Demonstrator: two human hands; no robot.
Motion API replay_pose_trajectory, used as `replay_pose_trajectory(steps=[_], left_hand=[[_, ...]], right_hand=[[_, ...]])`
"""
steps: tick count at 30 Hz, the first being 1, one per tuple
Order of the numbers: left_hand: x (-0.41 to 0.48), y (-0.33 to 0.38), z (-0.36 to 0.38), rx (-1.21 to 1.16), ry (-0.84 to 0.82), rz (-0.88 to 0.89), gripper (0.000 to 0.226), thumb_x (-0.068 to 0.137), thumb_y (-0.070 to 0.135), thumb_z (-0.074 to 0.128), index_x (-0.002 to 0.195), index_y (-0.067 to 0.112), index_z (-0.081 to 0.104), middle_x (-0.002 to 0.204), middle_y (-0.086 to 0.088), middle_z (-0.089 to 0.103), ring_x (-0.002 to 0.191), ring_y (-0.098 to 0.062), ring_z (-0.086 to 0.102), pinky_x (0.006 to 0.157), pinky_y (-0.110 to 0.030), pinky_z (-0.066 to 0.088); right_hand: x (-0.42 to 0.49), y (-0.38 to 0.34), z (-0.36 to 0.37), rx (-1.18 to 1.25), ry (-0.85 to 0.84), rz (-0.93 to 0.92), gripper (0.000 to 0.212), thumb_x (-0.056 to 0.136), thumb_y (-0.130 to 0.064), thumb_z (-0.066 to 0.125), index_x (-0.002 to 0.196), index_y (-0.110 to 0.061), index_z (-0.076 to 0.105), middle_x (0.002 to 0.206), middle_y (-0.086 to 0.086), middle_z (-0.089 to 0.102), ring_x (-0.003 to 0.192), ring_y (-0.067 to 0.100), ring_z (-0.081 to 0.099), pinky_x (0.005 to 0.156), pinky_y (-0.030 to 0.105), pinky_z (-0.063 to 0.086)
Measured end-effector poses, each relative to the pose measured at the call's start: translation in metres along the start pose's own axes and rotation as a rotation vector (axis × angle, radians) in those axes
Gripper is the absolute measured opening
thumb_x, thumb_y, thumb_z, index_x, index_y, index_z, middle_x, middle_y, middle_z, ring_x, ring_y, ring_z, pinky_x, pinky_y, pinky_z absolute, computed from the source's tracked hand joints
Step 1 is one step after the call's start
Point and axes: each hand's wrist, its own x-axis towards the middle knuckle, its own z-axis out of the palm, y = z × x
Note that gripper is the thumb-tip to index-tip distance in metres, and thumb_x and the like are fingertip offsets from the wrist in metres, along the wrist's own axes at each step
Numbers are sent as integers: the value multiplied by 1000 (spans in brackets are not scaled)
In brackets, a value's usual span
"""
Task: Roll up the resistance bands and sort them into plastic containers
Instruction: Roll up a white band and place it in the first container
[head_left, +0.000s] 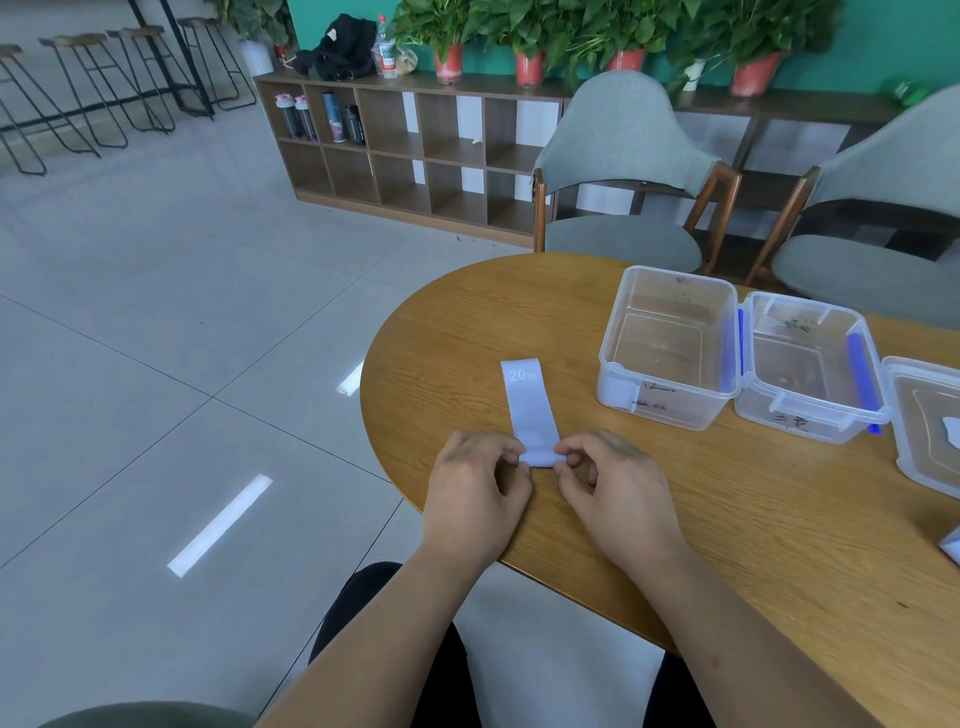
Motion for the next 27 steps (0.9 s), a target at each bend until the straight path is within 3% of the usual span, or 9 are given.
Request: replay_pose_trajectory(steps=[7, 17, 23, 27], left_hand=[[0, -1, 0, 68, -9, -5, 20, 83, 25, 74, 102, 31, 72, 94, 21, 68, 100, -10, 59, 88, -40, 51], [-1, -1, 1, 98, -12, -22, 23, 84, 25, 75, 105, 34, 73, 97, 23, 70, 101, -8, 58, 88, -36, 48], [0, 1, -1, 31, -22, -75, 28, 83, 26, 78, 108, 37, 72, 95, 26, 69, 98, -2, 58, 92, -32, 47], [0, 4, -3, 7, -24, -91, 28, 83, 26, 81, 106, 39, 71, 92, 27, 69, 95, 0, 59, 92, -31, 48]], right_hand=[[-2, -2, -2, 16, -16, -31, 17, 85, -26, 77, 98, -35, 70, 84, -20, 62, 71, -3, 51, 65, 31, 53], [-1, 2, 2, -34, 27, -40, 15, 93, -29, 74, 107, -30, 75, 88, -18, 62, 74, -1, 51, 66, 35, 56], [-1, 0, -3, 42, 63, 1, 17, 89, -25, 81, 106, -28, 76, 84, -21, 69, 70, 1, 62, 67, 24, 55], [-1, 0, -4, 16, 63, -25, 13, 87, -27, 84, 99, -30, 78, 80, -21, 66, 68, 1, 61, 64, 24, 54]])
